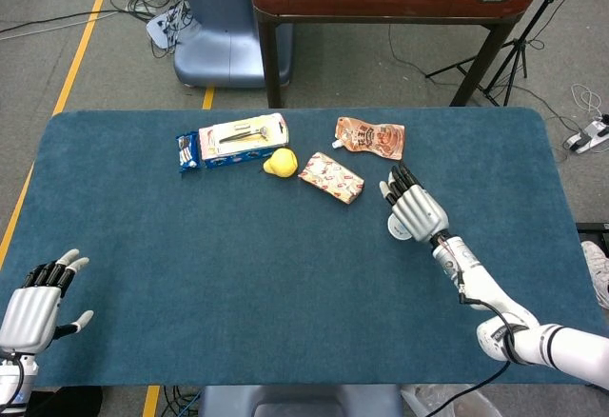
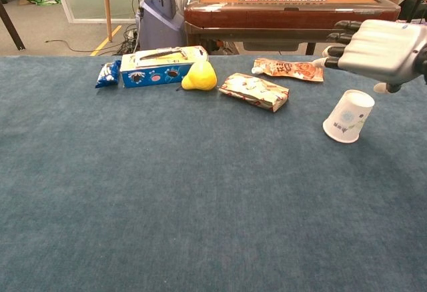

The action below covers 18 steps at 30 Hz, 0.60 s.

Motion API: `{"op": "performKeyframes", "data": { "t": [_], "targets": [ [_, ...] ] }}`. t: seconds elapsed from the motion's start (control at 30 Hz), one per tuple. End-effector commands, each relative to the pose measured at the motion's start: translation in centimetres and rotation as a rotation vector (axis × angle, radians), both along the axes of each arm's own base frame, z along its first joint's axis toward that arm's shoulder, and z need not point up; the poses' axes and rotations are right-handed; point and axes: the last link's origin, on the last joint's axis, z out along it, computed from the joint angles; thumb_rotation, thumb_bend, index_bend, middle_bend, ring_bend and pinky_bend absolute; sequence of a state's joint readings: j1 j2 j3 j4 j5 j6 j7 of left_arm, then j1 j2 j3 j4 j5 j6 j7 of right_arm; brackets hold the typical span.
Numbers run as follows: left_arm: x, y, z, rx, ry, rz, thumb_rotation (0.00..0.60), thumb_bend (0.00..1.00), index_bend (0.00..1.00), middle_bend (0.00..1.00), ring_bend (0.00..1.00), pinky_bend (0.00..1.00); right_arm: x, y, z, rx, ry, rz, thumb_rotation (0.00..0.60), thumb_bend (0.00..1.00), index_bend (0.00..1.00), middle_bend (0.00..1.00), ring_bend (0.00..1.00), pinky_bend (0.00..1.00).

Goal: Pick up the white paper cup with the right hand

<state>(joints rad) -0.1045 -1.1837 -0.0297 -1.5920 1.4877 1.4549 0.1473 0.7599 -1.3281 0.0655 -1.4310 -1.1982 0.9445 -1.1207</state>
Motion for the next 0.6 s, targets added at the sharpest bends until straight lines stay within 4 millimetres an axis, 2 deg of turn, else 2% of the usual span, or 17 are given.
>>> {"op": "performKeyframes", "data": {
  "t": [0.03, 0.17, 0.23, 0.33, 0.6],
  "targets": [
    [0.1, 0.3, 0.0, 0.0, 0.0, -0.008, 0.6, 0.15, 0.2, 0.13, 0.16, 0.14, -0.6, 1.2, 2.5, -0.052, -0.116, -0.059, 0.6, 0.26, 0.06, 0.14, 0.02, 0.0],
    [0.2, 0.7, 0.1, 0.004, 0.002, -0.015, 0.6, 0.15, 0.2, 0.13, 0.16, 0.14, -1.9, 3.1, 4.5, -0.087, -0.257, -0.14, 0.6, 0.29, 0.08, 0.18, 0.09, 0.05],
    [0.2, 0.9, 0.2, 0.006, 0.003, -0.013, 0.6, 0.15, 0.2, 0.13, 0.16, 0.14, -2.9, 4.2, 5.6, -0.112, -0.33, -0.181, 0.6, 0.32, 0.13, 0.22, 0.15, 0.13],
    [0.2, 1.2, 0.2, 0.005, 0.007, -0.013, 0.6, 0.15, 0.2, 0.13, 0.16, 0.14, -4.5, 5.7, 7.0, -0.151, -0.406, -0.225, 0.6, 0.32, 0.19, 0.27, 0.21, 0.2],
    [0.9, 2.0, 0.1, 0.005, 0.011, -0.035, 0.6, 0.15, 0.2, 0.13, 0.16, 0.14, -7.6, 9.9, 8.9, -0.194, -0.706, -0.312, 0.6, 0.32, 0.31, 0.35, 0.31, 0.31]
  ]
}}
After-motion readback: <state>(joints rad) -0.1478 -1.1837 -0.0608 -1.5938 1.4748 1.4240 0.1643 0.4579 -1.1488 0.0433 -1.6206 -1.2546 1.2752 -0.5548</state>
